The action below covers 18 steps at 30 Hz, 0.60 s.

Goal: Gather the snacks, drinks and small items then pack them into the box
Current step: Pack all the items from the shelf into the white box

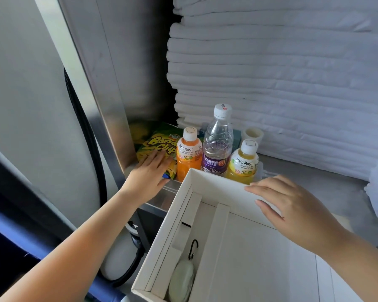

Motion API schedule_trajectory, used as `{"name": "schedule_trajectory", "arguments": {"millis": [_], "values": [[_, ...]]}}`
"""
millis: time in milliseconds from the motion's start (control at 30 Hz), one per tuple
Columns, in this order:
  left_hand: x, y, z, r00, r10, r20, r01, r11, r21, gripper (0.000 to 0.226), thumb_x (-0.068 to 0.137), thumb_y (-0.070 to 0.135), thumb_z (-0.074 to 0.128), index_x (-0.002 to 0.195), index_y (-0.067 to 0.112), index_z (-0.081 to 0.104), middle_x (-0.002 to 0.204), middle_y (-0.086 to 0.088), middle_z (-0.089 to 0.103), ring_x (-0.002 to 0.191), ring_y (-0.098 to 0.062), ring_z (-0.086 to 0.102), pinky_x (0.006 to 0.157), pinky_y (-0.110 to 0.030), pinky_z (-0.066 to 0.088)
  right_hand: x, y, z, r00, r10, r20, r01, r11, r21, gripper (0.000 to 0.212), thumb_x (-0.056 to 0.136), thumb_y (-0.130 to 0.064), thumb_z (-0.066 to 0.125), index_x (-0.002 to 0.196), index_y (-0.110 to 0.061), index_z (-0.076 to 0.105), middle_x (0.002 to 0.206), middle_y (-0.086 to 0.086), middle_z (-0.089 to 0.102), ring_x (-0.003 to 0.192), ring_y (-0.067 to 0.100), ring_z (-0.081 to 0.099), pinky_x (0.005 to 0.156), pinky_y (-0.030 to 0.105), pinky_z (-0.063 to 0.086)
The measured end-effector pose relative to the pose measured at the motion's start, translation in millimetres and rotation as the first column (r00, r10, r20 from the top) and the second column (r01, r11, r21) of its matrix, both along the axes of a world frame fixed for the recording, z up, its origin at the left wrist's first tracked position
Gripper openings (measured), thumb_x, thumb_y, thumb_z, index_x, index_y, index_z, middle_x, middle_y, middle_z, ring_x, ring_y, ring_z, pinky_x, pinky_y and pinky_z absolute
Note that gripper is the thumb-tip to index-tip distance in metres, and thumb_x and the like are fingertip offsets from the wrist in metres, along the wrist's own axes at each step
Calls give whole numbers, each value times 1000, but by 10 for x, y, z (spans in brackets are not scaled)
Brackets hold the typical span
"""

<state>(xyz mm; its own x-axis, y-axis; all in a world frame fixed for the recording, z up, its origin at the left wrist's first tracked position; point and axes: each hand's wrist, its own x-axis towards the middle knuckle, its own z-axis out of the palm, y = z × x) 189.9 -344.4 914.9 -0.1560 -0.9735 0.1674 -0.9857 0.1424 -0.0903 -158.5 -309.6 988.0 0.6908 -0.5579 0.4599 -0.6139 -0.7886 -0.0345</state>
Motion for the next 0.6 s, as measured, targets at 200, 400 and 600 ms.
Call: {"name": "schedule_trajectory", "arguments": {"millis": [200, 400, 600], "values": [[-28, 46, 148, 998, -46, 49, 48, 998, -46, 56, 74, 20, 79, 123, 3, 60, 126, -22, 58, 116, -42, 54, 85, -53, 50, 14, 0, -4, 1000, -1, 18, 1, 1000, 22, 35, 91, -27, 43, 111, -14, 69, 101, -4, 64, 92, 15, 56, 85, 21, 42], [37, -20, 234, 1000, -29, 0, 29, 1000, 7, 56, 93, 43, 49, 144, 25, 36, 149, 0, 36, 137, -20, 33, 100, -37, 40, 13, 5, -15, 999, -26, 37, 24, 999, 34, 35, 90, -29, 44, 110, -15, 69, 99, -7, 64, 91, 12, 54, 82, 20, 41], [-35, -93, 340, 994, -8, 113, 2, 999, 53, 49, 100, 30, 39, 147, 27, 26, 151, 1, 30, 137, -21, 29, 100, -37, 42, 24, 34, -6, 999, -44, 19, 44, 999, 18, 32, 90, -28, 47, 108, -16, 70, 98, -8, 64, 88, 14, 57, 76, 20, 44]]}}
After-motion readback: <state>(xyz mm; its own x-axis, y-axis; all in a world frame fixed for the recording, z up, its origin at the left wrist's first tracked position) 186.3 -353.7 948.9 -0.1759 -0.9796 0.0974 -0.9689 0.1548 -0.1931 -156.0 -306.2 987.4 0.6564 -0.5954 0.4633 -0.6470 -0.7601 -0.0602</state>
